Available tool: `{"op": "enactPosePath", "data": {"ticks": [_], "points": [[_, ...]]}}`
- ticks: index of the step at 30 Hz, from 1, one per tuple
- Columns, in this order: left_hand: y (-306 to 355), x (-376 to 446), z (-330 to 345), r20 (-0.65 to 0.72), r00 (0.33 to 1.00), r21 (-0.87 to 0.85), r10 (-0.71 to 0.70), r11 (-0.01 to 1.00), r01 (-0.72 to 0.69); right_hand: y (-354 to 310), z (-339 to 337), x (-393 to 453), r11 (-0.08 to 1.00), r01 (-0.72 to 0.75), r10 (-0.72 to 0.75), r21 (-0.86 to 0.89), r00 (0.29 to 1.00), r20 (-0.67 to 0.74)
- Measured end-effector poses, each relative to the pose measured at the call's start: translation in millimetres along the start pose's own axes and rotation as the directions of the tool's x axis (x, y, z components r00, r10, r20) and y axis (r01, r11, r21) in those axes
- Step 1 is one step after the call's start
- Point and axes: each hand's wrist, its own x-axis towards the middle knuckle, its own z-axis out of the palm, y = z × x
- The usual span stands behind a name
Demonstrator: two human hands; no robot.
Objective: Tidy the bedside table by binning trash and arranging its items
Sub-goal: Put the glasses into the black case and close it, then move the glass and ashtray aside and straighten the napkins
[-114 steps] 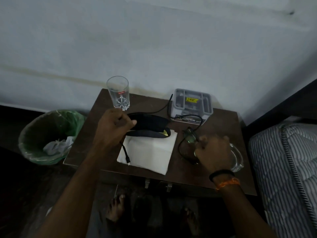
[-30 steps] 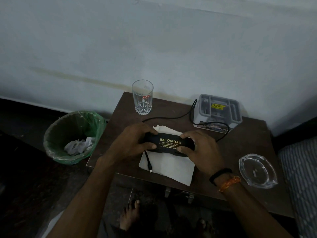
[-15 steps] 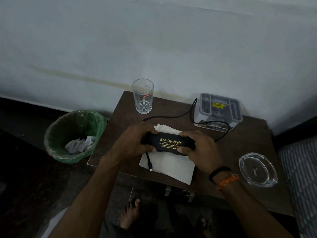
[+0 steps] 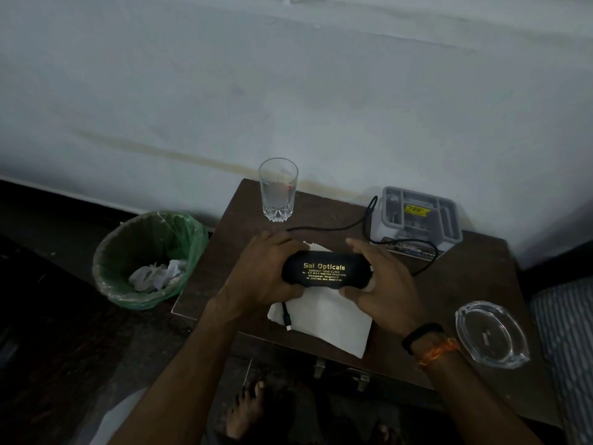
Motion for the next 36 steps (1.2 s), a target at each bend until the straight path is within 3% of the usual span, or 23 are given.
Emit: {"op": "enactPosePath", "data": {"ticks": [6,12,22,29,32,36], "points": [[-19,-14,-32,-0.165,0.978,-0.129,-0.124,0.986,0.103,-9,-2,7,0.990,0.032,-0.009,0.136,0.987,-0.161],[-53,-44,-53,-0.100,0.933,-0.093,-0.345,0.937,0.337,-12,7,12,0.991,0.012,0.008,0.130,0.987,-0.158],[-70,-58,-44,-0.125,0.763,-0.063,-0.634,0.773,0.631,-14,16,15,0.992,-0.023,0.040,0.121,0.989,-0.142],[-63,-51,-39,-0.061,0.711,-0.041,-0.701,0.713,0.700,-14,20,14,0.995,-0.029,0.041,0.091,0.991,-0.130],[-49,-41,-44,-0.129,0.690,0.008,-0.712,0.695,0.719,-12,20,11,0.995,-0.030,0.043,0.092,0.989,-0.144],[-33,-16,-47,-0.254,0.739,-0.263,-0.624,0.780,0.568,-9,14,9,0.994,-0.041,0.057,0.099,0.984,-0.171]]}}
